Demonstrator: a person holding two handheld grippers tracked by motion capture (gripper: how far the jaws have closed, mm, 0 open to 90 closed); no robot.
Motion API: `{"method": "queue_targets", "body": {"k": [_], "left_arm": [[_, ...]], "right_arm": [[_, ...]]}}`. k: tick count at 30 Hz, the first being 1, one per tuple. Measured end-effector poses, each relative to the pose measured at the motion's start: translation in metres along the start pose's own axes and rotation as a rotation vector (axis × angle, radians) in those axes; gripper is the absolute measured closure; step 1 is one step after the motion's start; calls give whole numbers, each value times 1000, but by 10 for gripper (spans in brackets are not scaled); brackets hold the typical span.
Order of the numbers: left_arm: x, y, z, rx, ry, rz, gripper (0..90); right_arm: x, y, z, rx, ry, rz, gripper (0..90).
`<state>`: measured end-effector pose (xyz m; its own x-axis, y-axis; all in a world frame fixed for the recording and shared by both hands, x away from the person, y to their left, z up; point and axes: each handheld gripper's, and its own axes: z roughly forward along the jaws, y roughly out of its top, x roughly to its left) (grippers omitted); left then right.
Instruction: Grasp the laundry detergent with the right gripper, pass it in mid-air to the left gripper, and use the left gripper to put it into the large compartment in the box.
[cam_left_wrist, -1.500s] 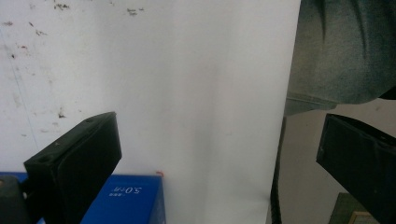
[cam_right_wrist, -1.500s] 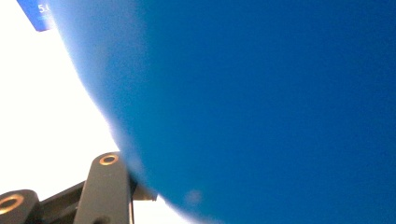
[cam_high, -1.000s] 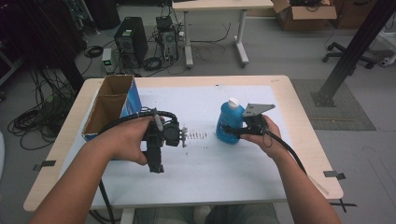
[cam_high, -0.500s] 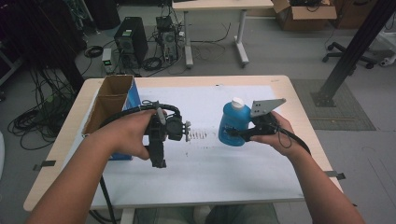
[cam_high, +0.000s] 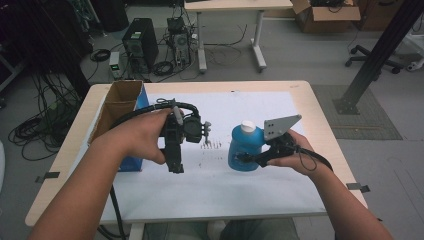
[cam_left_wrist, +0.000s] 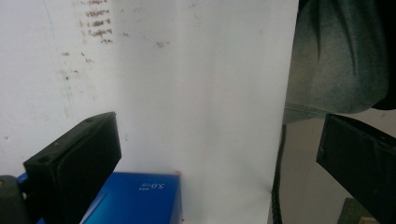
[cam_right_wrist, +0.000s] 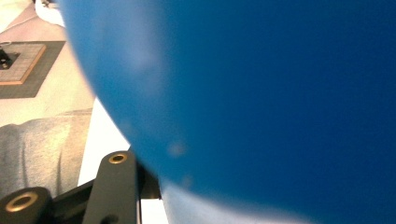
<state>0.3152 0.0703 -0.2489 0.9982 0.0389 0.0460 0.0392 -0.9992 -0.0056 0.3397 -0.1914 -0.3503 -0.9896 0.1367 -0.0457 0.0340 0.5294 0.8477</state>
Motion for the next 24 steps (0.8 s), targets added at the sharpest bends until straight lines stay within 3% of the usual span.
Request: {"method": "queue_targets", "body": {"k": [13,24], "left_arm": [[1,12,-4,-5,-13,9,3],[0,18,-3,0,-26,18,2]], "right_arm": [[15,-7,29,9,62,-41,462],[23,6,59,21,96,-67,461]]}}
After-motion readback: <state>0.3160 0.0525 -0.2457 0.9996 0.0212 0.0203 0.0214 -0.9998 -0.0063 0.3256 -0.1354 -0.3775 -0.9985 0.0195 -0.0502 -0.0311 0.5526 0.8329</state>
